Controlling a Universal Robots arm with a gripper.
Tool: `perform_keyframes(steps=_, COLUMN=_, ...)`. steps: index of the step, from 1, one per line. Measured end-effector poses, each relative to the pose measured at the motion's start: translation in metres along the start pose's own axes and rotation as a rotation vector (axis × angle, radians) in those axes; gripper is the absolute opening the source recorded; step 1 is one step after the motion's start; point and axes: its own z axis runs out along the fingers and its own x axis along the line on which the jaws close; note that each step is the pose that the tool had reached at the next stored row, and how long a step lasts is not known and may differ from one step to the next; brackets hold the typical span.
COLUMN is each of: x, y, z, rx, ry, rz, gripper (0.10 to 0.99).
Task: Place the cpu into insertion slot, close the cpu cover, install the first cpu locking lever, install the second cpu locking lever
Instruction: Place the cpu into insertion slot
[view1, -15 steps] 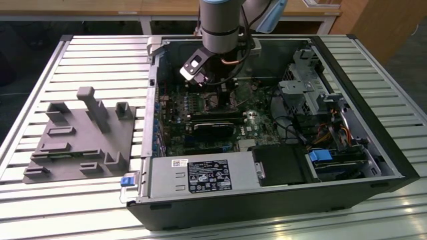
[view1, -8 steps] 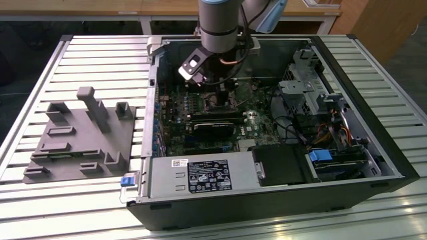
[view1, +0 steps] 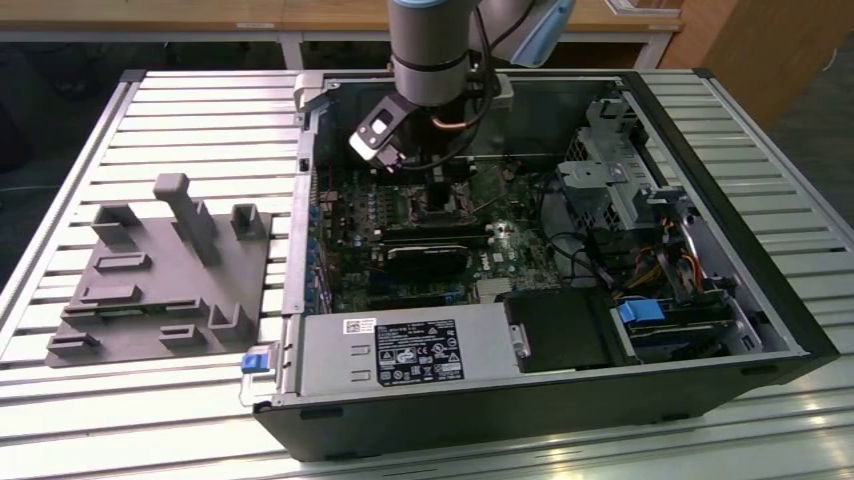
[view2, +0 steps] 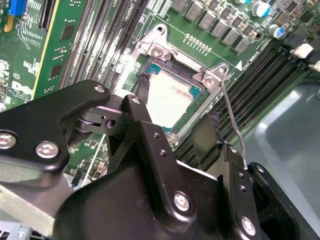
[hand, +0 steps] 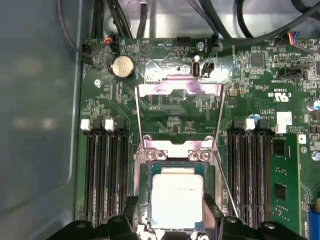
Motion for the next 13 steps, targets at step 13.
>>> perform_keyframes(steps=13, x=0.0003, y=-0.0048, z=-0.0065, rx=0.000, ry=0.0120, rz=0.001, gripper=0.612)
